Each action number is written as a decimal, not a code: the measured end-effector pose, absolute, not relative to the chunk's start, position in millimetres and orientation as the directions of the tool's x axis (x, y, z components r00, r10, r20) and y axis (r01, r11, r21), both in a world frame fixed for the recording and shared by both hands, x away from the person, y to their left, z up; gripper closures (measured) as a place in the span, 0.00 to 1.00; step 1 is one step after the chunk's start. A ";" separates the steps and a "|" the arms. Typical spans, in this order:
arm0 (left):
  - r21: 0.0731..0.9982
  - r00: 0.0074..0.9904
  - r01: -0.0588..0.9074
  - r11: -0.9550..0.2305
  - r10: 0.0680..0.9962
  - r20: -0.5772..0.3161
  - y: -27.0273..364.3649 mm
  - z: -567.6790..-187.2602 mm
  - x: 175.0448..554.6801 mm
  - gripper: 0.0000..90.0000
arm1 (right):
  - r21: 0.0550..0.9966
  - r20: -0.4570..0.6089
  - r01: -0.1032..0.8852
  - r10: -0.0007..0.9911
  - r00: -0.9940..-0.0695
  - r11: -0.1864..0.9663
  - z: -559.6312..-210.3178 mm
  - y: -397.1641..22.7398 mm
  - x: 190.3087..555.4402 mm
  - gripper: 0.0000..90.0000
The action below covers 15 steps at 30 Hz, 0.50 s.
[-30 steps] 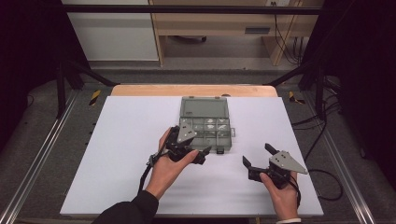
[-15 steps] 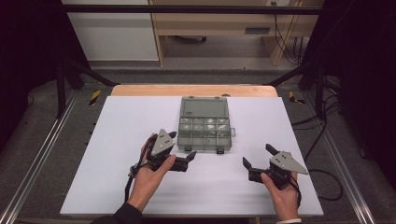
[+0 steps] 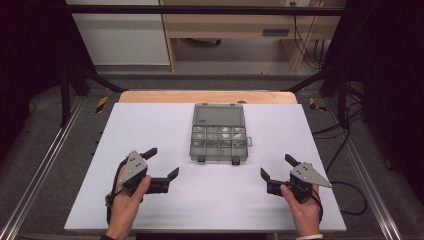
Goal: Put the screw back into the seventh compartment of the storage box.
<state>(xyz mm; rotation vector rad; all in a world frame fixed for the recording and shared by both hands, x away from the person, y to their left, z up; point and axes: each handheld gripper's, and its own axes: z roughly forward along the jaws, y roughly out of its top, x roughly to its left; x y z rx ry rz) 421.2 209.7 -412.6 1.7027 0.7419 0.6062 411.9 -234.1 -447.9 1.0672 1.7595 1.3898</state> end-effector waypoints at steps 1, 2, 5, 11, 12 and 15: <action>0.973 0.664 0.164 -0.162 0.747 0.012 215.5 -414.7 421.0 0.03 | 0.974 -0.004 0.201 0.888 -0.461 0.108 -448.0 -234.5 412.0 0.04; 0.974 0.660 0.166 -0.156 0.751 0.008 218.7 -415.9 421.0 0.03 | 0.973 -0.006 0.201 0.889 -0.458 0.110 -447.9 -234.7 411.7 0.04; 0.975 0.641 0.169 -0.142 0.767 0.001 232.5 -419.3 420.5 0.03 | 0.975 0.000 0.198 0.889 -0.458 0.102 -447.2 -234.5 410.7 0.04; 0.982 0.612 0.155 -0.110 0.791 -0.008 253.1 -416.7 417.0 0.02 | 0.975 -0.007 0.194 0.884 -0.468 0.111 -446.8 -233.6 410.5 0.04; 0.983 0.608 0.151 -0.106 0.794 -0.008 256.2 -416.0 416.7 0.02 | 0.975 -0.009 0.193 0.884 -0.467 0.112 -446.5 -233.7 410.5 0.04; 0.985 0.593 0.143 -0.098 0.805 -0.006 265.7 -413.8 416.0 0.02 | 0.976 -0.011 0.189 0.886 -0.464 0.110 -446.2 -234.6 410.5 0.04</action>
